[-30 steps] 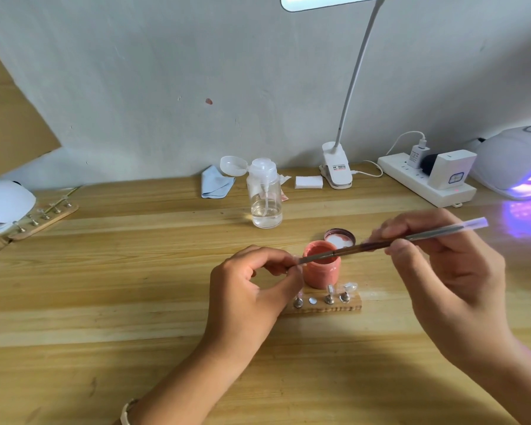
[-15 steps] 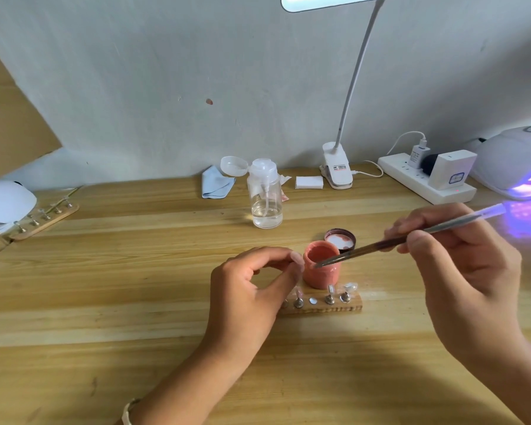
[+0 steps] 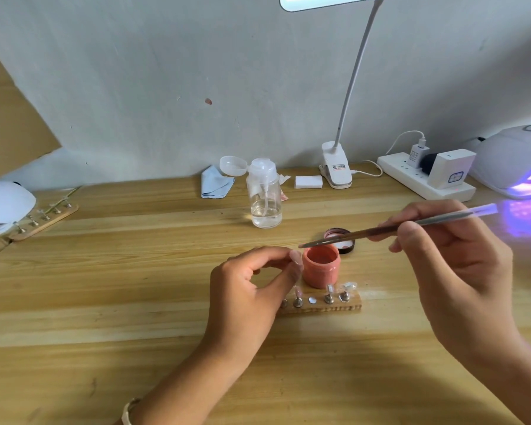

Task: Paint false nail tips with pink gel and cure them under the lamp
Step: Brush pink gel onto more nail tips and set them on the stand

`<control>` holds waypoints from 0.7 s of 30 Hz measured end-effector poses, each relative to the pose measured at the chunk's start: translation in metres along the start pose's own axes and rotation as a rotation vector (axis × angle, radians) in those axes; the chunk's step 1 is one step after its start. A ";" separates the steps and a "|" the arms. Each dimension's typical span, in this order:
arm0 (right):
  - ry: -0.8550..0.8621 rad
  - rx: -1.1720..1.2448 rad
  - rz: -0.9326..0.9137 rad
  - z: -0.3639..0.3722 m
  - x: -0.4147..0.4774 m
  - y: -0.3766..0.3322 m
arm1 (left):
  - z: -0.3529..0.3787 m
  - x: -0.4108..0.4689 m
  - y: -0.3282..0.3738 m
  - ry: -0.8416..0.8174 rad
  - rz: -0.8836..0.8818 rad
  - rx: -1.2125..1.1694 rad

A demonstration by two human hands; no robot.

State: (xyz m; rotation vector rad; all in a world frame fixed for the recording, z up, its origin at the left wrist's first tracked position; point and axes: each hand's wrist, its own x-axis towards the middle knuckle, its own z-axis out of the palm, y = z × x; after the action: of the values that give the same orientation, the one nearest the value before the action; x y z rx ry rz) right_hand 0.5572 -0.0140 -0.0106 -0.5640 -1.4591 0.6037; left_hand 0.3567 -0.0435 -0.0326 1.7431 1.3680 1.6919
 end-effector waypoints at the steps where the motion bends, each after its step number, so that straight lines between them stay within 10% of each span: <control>1: -0.016 -0.004 0.002 0.001 -0.001 0.000 | 0.000 0.000 -0.001 0.001 0.001 0.005; 21: 0.165 0.062 0.046 -0.006 0.014 0.005 | 0.014 -0.005 -0.009 -0.184 -0.070 0.167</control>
State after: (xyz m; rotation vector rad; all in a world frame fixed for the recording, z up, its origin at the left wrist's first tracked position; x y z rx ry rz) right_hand 0.5635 -0.0004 -0.0039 -0.5865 -1.2716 0.6218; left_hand 0.3667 -0.0384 -0.0458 1.8648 1.5026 1.3773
